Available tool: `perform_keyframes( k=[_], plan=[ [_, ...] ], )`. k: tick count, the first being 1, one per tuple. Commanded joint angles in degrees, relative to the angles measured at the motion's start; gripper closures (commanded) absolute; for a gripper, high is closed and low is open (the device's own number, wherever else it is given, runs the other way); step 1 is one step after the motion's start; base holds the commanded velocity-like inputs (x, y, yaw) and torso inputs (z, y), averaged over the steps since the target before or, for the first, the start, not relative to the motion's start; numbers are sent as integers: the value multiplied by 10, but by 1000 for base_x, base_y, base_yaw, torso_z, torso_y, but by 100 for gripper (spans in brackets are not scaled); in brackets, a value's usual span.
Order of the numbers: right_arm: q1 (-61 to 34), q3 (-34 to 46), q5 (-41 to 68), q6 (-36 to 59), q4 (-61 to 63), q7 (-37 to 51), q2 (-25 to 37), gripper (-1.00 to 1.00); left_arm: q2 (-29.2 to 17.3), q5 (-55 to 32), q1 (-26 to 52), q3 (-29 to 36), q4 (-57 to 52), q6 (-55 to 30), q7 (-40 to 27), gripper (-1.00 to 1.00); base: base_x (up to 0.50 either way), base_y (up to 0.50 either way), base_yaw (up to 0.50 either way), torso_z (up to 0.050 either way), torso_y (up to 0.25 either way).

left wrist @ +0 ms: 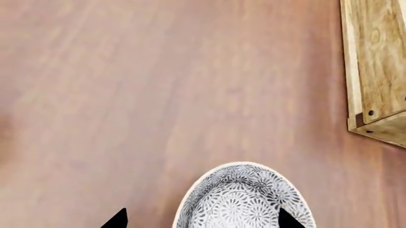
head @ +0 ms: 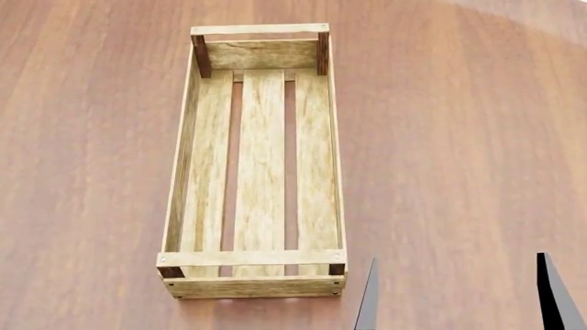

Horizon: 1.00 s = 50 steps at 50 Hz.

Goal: Stack the right bowl on the left bowl and place them in the tray.

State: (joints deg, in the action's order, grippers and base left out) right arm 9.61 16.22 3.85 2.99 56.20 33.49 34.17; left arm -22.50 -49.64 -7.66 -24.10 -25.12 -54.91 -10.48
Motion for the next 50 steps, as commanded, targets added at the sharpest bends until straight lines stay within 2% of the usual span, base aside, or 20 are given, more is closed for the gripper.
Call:
perform_keyframes(
  k=[1,50],
  plan=[
    [-2,-13,-14,4,0,-12,-9,-100,17,9,-9,-18,23,24,27,-100,0,0,0,0,0],
    [-1,-4,-19,3,-4,-8,-6,-100,33,9,-22,-16,89,61,58,-100,0,0,0,0,0]
  ],
)
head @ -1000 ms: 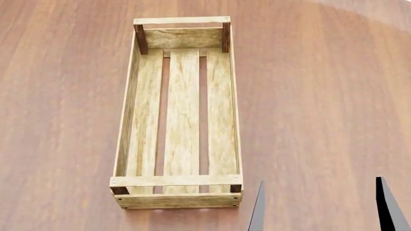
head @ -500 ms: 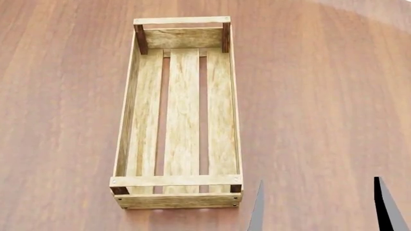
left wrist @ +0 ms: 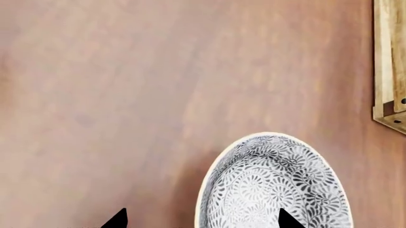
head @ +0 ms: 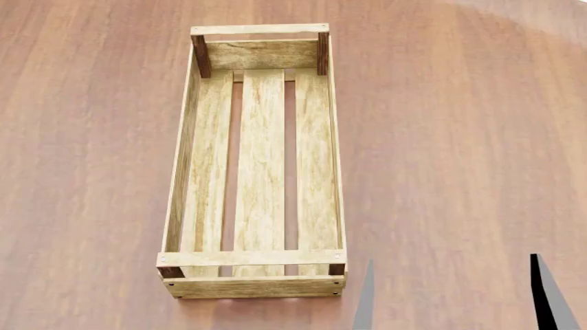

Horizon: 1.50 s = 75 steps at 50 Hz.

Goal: Stack the right bowl on the left bowl and place them in the tray.

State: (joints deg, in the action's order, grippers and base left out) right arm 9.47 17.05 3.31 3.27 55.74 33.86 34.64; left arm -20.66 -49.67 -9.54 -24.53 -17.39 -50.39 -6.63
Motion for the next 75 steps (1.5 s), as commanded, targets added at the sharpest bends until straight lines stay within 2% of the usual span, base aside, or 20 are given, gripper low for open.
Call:
perform_keyframes(
  k=[1,17,18,39,46,55,60,66,70,75],
  plan=[
    [1,-12,-14,0,1,-12,-11,-100,15,10,-3,-11,11,17,20,-100,0,0,0,0,0],
    [1,-10,-14,-3,-2,-11,-9,-100,16,22,-3,5,24,31,29,-100,0,0,0,0,0],
    [1,-10,-14,-3,-2,-10,-9,-100,16,23,-2,6,24,32,29,100,0,0,0,0,0],
    [-2,-5,-15,1,-4,-11,-8,-100,10,36,-12,15,5,50,31,100,0,0,0,0,0],
    [-3,-4,-15,3,-2,-11,-7,-100,-5,35,-13,20,-47,53,33,100,0,0,0,0,0],
    [-3,-7,-11,4,-4,-10,-5,-100,-50,14,21,18,-162,28,9,100,0,0,0,0,0],
    [0,-11,-9,0,-3,-8,-2,-100,-63,1,38,7,-181,16,-6,100,0,0,0,0,0],
    [2,-13,-8,-1,-3,-7,-1,-100,-95,-47,56,-71,-188,-9,-35,100,0,0,0,0,0],
    [3,-8,-11,-6,-9,-7,-3,-100,-118,-96,42,-157,-200,-23,-46,100,0,0,0,0,0],
    [4,-6,-11,-9,-13,-7,-3,-100,-128,-123,22,-224,-190,-30,-54,100,0,0,0,0,0]
  ],
)
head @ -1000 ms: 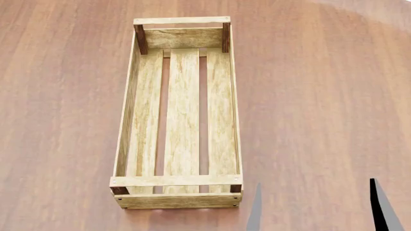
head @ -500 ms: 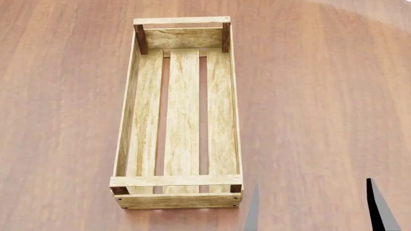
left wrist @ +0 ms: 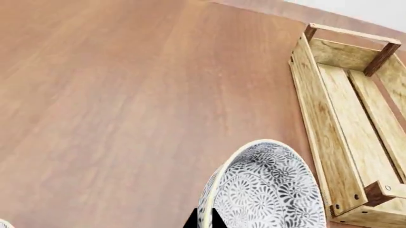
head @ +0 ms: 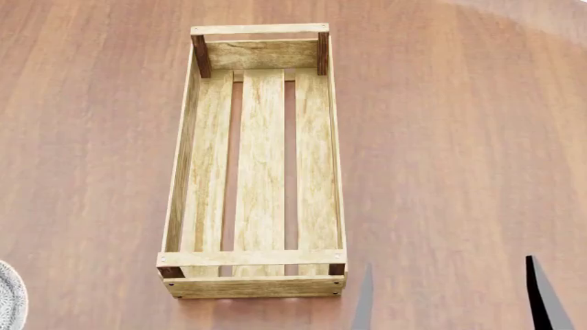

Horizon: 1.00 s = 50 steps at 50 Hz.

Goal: Stack the right bowl on the left bowl and place them in the tray.

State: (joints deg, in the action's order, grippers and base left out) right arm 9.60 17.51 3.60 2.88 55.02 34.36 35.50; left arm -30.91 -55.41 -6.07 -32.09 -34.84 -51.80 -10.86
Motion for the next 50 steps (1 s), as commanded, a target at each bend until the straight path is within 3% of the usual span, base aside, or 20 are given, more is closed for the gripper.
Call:
perform_keyframes(
  k=[1,5,10,13,20,32,42,50],
  plan=[
    [3,-11,-13,-5,-5,-12,-11,-100,-24,-64,-18,-155,-11,-15,-10,100,0,0,0,0,0],
    [4,-9,-14,-8,-9,-12,-12,-100,-21,-72,-31,-184,-1,-15,-12,100,0,0,0,0,0],
    [4,-6,-15,-12,-14,-12,-13,-100,-35,-132,-47,-285,15,-28,-24,100,0,0,0,0,0],
    [4,-3,-17,-13,-17,-12,-14,-100,-39,-149,-50,-311,22,-32,-29,100,0,0,0,0,0],
    [5,1,-20,-16,-21,-13,-13,-100,-79,-247,-18,-383,83,-51,-96,100,0,0,0,0,0],
    [7,2,-21,-19,-24,-13,-13,-100,-95,-251,18,-372,147,-41,-125,100,0,0,0,0,0],
    [4,5,-23,-12,-21,-14,-13,-100,-87,-312,63,-344,198,-52,-223,100,0,0,0,0,0],
    [2,5,-23,-11,-21,-14,-12,-100,-87,-321,100,-303,205,-47,-253,100,0,0,0,0,0]
  ],
)
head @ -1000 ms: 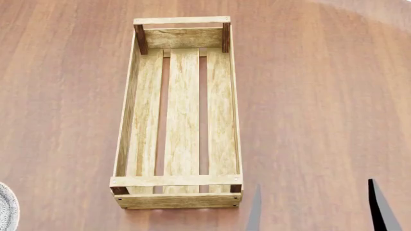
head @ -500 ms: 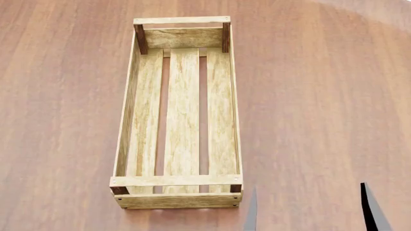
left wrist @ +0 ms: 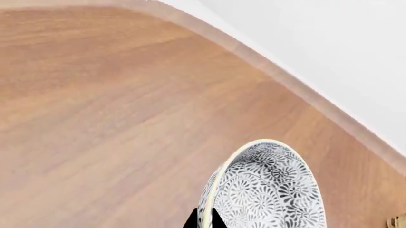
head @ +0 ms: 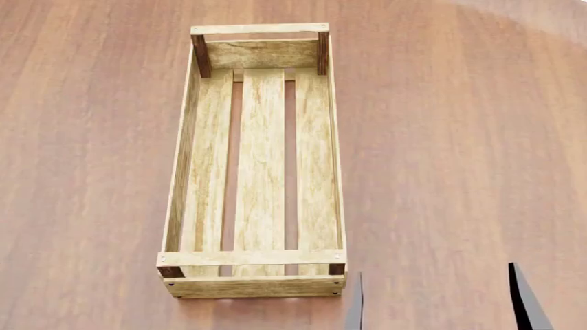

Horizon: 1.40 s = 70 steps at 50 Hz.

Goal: Stack the right bowl on the left bowl and place them in the tray.

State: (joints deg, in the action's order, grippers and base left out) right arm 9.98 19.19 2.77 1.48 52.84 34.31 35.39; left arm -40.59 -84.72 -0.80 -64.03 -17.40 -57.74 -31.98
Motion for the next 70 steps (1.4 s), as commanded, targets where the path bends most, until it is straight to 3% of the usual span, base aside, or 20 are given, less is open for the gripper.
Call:
perform_keyframes(
  k=[1,8,30,47,70],
  plan=[
    [-2,-12,-14,4,2,-13,-11,-100,10,-25,51,24,32,13,-43,100,0,0,0,0,0],
    [0,-15,-12,2,2,-12,-9,-100,16,32,54,67,47,28,-16,100,0,0,0,0,0],
    [0,-14,-12,0,-2,-10,-8,-100,23,157,12,119,53,78,55,100,0,0,0,0,1],
    [1,-11,-13,-3,-5,-10,-8,-100,27,198,8,161,66,102,97,100,0,0,0,0,0],
    [0,-8,-14,-5,-11,-10,-8,-100,40,204,7,147,107,107,79,100,0,0,0,0,0]
  ],
)
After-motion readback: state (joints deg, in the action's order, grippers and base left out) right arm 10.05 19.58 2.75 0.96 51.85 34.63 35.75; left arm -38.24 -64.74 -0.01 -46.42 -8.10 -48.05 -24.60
